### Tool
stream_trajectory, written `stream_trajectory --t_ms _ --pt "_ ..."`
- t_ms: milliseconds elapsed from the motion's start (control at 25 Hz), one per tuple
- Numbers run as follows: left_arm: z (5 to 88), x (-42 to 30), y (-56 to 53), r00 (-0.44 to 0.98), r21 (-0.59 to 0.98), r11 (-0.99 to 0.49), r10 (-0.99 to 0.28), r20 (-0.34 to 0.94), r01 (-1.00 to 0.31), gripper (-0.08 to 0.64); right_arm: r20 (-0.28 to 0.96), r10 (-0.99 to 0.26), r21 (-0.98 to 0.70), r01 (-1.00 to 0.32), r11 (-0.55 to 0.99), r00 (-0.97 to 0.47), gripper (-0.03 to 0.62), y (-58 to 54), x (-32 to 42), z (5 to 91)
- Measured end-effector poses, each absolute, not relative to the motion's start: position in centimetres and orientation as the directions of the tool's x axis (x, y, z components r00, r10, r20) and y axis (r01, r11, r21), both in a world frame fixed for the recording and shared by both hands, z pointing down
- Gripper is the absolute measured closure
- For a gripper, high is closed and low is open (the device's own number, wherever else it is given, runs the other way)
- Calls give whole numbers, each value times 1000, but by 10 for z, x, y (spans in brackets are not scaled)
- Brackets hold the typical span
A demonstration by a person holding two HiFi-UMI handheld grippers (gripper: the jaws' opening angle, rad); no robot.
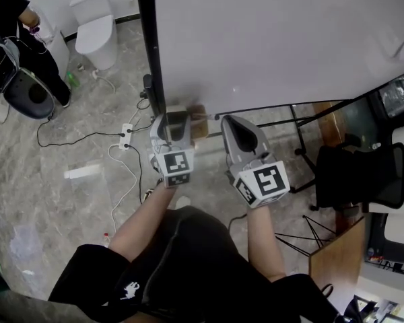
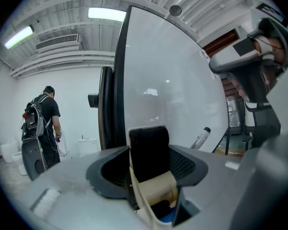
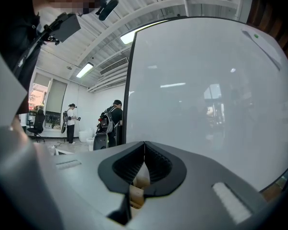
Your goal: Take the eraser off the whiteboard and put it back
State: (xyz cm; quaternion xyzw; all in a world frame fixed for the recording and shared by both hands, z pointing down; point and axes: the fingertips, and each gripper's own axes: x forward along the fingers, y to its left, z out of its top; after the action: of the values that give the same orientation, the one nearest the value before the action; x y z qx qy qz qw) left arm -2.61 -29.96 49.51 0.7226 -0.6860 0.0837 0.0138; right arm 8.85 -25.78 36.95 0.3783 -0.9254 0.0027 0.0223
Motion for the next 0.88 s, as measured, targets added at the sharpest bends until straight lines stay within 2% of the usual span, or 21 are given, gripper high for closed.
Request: stream_trajectory --t_ms 400,880 --pt "494 -30 -299 63 -114 -80 -987 147 -990 258 48 -703 19 -703 711 -710 581 -261 83 369" --pt "481 -32 -292 126 -116 -142 -983 130 -983 256 41 -725 9 -725 689 -688 581 -255 71 367"
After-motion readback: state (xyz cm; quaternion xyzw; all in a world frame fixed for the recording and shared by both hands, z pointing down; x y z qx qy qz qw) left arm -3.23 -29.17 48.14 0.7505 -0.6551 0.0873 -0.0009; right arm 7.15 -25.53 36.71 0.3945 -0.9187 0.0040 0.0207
